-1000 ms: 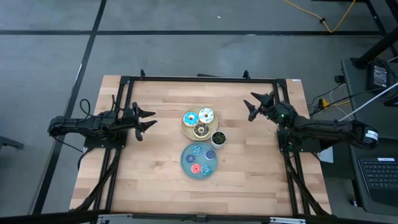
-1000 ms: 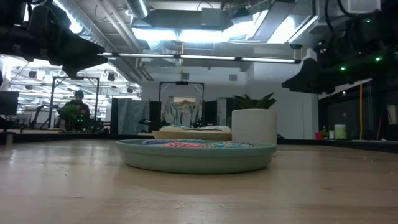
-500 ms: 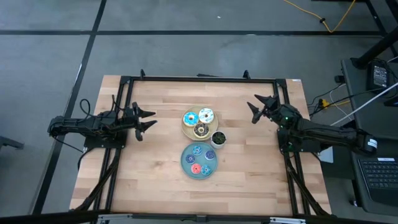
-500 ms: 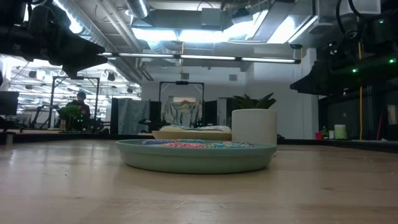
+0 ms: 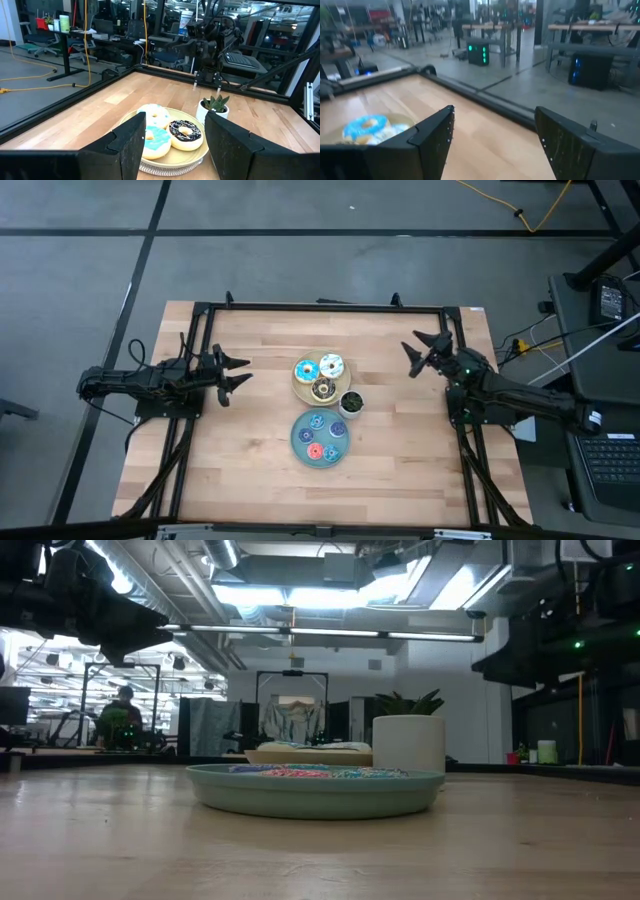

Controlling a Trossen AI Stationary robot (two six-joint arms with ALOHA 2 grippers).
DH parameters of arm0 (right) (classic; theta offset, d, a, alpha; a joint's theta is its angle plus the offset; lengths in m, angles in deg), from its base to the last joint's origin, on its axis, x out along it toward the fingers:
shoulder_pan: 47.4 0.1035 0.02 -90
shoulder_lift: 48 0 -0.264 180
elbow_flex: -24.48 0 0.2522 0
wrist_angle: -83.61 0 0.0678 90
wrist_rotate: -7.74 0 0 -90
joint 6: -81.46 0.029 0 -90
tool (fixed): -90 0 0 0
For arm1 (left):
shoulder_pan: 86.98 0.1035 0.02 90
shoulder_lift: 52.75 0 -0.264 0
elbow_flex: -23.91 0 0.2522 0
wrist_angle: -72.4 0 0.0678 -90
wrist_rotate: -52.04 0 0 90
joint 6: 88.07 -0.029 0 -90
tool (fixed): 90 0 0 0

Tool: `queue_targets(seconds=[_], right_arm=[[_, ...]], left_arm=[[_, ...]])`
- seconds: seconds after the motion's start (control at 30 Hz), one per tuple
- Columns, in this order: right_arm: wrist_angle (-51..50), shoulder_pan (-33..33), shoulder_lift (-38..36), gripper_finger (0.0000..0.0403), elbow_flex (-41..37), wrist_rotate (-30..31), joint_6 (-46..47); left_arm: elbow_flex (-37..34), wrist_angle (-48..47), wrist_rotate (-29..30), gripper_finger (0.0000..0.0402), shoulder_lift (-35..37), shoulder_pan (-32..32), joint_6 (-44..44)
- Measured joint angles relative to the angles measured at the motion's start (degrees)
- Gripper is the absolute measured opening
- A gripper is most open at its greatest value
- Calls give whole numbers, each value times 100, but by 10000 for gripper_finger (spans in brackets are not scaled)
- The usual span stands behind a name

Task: Pick & Place donuts
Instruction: Return to Home Position

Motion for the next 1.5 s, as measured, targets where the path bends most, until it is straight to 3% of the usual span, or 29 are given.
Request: queue_targets(seconds=[0.67, 1.5], right_arm=[[7, 0, -1985, 277, 2, -1, -175], [-44, 2, -1999, 277, 4, -46, -182]], left_arm=[[0, 0, 0, 196, 0, 2, 0], [0, 1, -2, 196, 0, 0, 0]])
